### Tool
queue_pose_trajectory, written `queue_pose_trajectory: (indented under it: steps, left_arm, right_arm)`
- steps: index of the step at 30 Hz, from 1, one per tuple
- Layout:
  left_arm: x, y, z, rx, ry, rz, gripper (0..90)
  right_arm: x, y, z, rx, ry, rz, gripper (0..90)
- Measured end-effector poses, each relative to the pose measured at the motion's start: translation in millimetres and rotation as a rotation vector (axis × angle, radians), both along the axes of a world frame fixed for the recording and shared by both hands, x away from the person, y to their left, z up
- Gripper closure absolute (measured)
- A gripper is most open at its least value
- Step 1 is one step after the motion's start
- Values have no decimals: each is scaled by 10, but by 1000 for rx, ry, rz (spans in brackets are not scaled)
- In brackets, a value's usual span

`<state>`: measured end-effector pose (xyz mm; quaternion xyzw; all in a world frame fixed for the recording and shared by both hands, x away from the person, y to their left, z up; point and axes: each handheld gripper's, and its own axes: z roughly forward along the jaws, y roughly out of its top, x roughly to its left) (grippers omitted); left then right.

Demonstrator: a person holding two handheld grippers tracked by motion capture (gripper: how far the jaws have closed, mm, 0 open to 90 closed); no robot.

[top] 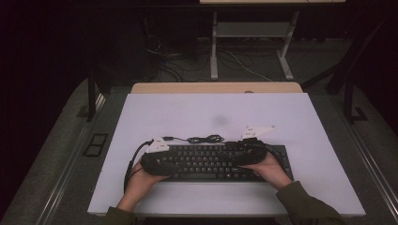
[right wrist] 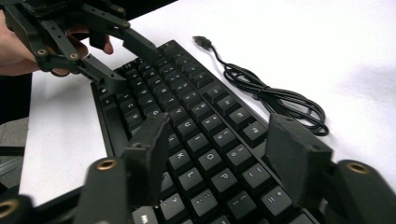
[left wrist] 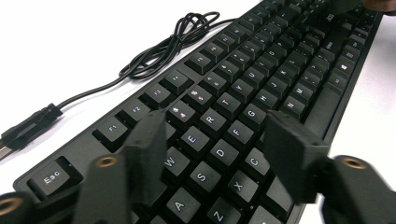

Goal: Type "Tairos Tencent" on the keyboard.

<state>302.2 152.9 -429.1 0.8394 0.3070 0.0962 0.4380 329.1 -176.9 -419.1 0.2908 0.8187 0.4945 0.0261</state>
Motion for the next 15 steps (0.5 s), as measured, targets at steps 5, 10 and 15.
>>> queue_pose_trajectory:
  steps: [5,10,15]
  left_arm:
    - [1,-14,-2,8,-4,5,239]
    - [8,-19,-5,4,-6,16,171]
    - [9,-25,1,-2,-4,16,125]
  right_arm:
    - [10,52,17,5,-6,-5,507]
    - [21,84,35,13,2,1,622]
    - [23,131,43,12,3,17,759]
